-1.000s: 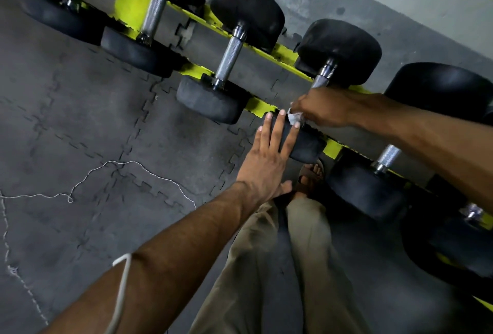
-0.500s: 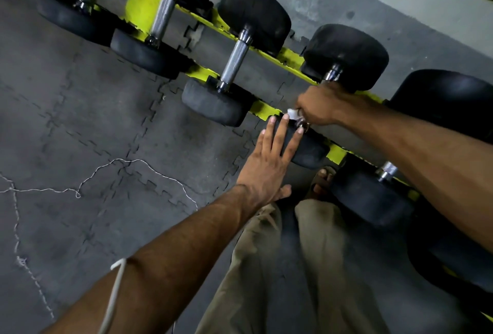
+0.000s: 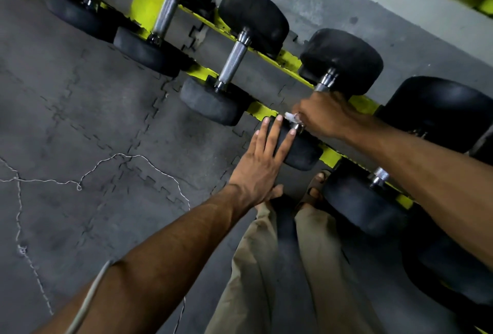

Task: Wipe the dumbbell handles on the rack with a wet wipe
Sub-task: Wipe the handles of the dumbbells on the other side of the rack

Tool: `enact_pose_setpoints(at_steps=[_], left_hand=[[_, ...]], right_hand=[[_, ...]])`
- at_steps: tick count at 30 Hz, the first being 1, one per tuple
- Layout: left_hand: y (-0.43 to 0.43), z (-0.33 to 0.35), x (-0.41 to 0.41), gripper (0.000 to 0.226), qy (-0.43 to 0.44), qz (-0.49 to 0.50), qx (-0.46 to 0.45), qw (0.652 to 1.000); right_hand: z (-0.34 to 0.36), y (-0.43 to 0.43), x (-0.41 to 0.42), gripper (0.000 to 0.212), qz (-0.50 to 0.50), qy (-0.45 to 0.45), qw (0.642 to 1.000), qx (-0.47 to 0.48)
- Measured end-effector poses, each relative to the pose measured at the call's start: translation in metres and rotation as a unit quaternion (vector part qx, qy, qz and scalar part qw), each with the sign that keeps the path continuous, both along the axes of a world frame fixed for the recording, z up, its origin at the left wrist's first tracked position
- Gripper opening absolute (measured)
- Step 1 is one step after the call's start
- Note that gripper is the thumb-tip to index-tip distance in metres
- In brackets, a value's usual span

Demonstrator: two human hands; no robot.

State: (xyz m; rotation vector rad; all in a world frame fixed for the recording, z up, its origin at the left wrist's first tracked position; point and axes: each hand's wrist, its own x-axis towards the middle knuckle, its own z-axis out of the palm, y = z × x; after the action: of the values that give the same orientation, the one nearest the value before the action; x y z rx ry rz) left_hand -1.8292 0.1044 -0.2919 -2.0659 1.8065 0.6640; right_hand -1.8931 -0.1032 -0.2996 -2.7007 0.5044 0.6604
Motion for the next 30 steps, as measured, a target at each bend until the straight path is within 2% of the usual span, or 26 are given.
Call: enact_pose_setpoints(at_steps=[3,6,8,11,13,16,18,22,24,26,30], left_hand=[[-0.001,-0.001,0.0,0.144,-0.004,0.004,0.005,1.0],[-0.002,0.0,-0.004,0.145,-0.004,0.011,0.013,1.0],[-0.001,0.002,-0.006,0.147,-0.008,0.015,0.013,1.0],[-0.002,0.002,-0.007,0.148,-0.013,0.021,0.005,1.0],[-0.002,0.0,-0.007,0.147,-0.015,0.023,0.005,1.0],[-0.002,0.0,-0.008,0.147,-0.015,0.021,0.006,1.0],[-0.002,0.001,-0.009,0.146,-0.016,0.021,0.007,1.0],[-0.002,0.001,-0.008,0.145,-0.017,0.024,0.003,1.0],[-0.001,0.001,-0.008,0.146,-0.012,0.027,0.007,1.0],[-0.001,0.001,-0.009,0.146,-0.012,0.025,0.007,1.0],[-0.004,0.002,-0.009,0.146,-0.015,0.026,0.004,1.0]], right_hand=[[-0.009,0.015,0.011,0.021,-0.015,0.023,1.0,-0.002],[-0.007,0.019,0.022,0.02,0.016,0.074,0.996,0.045],[-0.004,0.006,0.022,0.022,0.041,0.083,0.995,0.026],[-0.004,-0.007,0.026,0.04,-0.001,0.083,0.997,-0.007],[-0.002,0.001,0.033,0.034,0.002,0.105,0.994,-0.023],[-0.002,0.013,0.033,0.021,0.013,0.13,0.991,0.039],[0.003,0.003,0.026,0.021,0.023,0.111,0.992,0.048],[0.007,-0.022,0.019,0.024,-0.013,0.067,0.997,-0.028],[0.01,-0.008,0.017,0.023,0.028,0.072,0.997,0.019],[0.01,0.0,0.018,0.023,0.055,0.09,0.993,0.06],[0.012,-0.001,0.045,0.035,0.059,0.185,0.981,-0.002]])
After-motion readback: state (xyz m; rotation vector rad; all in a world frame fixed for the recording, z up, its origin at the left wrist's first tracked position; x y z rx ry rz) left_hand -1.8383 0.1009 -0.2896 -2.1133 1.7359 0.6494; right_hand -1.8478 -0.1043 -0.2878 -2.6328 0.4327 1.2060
